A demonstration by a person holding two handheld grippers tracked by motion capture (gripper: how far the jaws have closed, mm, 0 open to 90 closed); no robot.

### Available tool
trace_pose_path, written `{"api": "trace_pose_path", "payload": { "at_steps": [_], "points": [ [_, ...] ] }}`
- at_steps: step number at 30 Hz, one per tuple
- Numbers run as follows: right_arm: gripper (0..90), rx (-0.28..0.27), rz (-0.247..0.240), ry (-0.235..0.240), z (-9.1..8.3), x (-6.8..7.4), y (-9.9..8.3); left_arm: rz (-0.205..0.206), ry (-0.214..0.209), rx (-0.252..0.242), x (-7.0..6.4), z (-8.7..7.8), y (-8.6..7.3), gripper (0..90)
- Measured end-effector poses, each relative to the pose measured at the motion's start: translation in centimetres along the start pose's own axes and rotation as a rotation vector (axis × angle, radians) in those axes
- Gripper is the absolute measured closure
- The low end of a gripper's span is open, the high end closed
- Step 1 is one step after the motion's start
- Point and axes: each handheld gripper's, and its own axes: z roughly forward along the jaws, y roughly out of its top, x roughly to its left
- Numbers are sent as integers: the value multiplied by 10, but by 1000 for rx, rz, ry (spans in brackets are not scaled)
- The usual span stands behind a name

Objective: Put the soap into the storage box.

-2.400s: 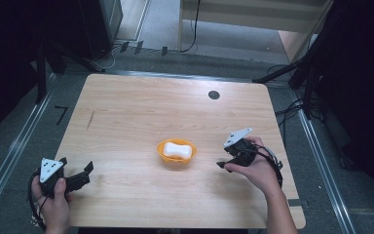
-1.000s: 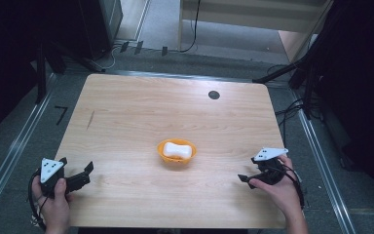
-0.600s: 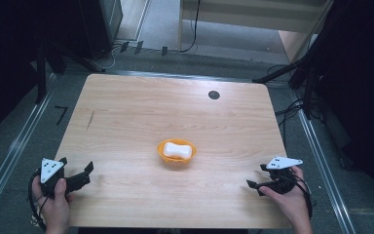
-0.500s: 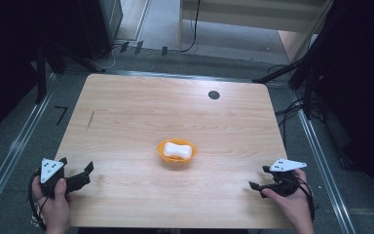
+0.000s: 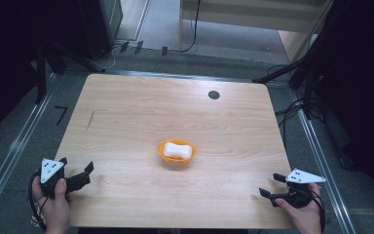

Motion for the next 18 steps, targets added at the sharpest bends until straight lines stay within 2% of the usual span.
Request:
{"api": "trace_pose_path", "payload": {
  "at_steps": [4, 7, 12, 18],
  "points": [
    [150, -46, 38, -7, -8, -6, -11, -2, 0, 0, 0, 0, 0, 70],
    [150, -64, 56, -15, -11, -8, -16, -1, 1, 2, 0, 0, 0, 70],
    [150, -123, 86, -30, -15, -11, -23, -3, 2, 2, 0, 0, 0, 70],
    [150, -97, 64, -55, -12, -7, -22, -6, 4, 4, 0, 1, 0, 70]
  ]
}}
